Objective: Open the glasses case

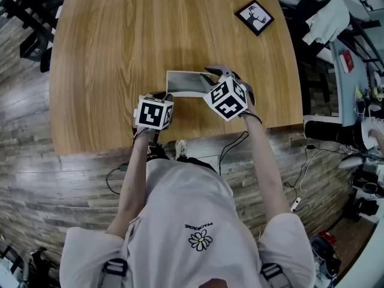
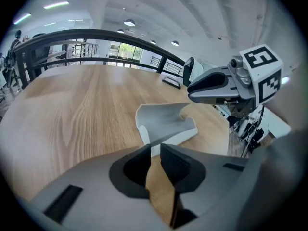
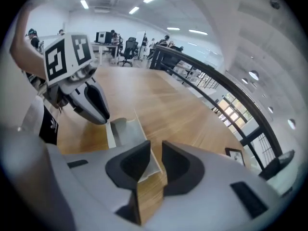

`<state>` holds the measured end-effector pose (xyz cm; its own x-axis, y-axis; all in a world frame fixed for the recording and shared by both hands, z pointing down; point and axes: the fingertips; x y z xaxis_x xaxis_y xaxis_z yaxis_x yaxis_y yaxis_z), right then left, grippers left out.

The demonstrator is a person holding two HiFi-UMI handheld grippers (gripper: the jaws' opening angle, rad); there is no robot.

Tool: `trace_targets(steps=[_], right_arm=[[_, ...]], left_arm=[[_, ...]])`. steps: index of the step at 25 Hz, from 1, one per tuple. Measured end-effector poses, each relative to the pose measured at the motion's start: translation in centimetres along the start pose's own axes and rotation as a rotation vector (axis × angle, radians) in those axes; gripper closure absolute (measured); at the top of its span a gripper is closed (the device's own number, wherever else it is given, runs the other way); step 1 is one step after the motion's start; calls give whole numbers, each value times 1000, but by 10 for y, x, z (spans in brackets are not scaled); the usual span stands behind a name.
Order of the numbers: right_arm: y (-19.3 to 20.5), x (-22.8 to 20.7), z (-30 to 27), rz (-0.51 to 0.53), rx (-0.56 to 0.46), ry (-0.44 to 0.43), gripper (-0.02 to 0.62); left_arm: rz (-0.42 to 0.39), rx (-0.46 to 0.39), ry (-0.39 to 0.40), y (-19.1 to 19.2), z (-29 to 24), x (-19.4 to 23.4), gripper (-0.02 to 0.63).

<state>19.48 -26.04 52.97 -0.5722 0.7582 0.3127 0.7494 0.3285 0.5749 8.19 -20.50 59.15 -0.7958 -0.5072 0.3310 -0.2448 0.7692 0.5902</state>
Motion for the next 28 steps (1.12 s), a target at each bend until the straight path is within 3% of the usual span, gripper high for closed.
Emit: trace_targets(steps=[6, 11, 14, 21, 25, 28], right_arm=[[-74, -40, 70, -207, -313, 108, 515], [-138, -54, 158, -430, -690, 106, 532], [-156, -56, 212, -446, -861, 144, 583], [-152, -55, 283, -411, -978, 505, 588], [-138, -46, 298, -375, -967, 621, 588], [-130, -39, 298, -379, -961, 628, 589]], left_arm=[[-27, -228, -22, -75, 51, -3, 537], [-108, -521, -57, -164, 124, -27, 575], [-150, -686, -40, -201, 164, -58, 583], [-310, -1000, -57, -233, 236, -108, 589], [-349, -1011, -56, -229, 236, -126, 589], [-359, -1028, -62, -228, 241, -132, 589]])
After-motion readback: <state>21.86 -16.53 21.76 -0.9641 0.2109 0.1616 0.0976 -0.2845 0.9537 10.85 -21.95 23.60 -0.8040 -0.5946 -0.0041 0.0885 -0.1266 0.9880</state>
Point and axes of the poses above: the fingertips, and each gripper's own axes: z backward along the fingers, x to its left, y out of its underside, and after that the axes turned 3 degrees about -x, right-handed
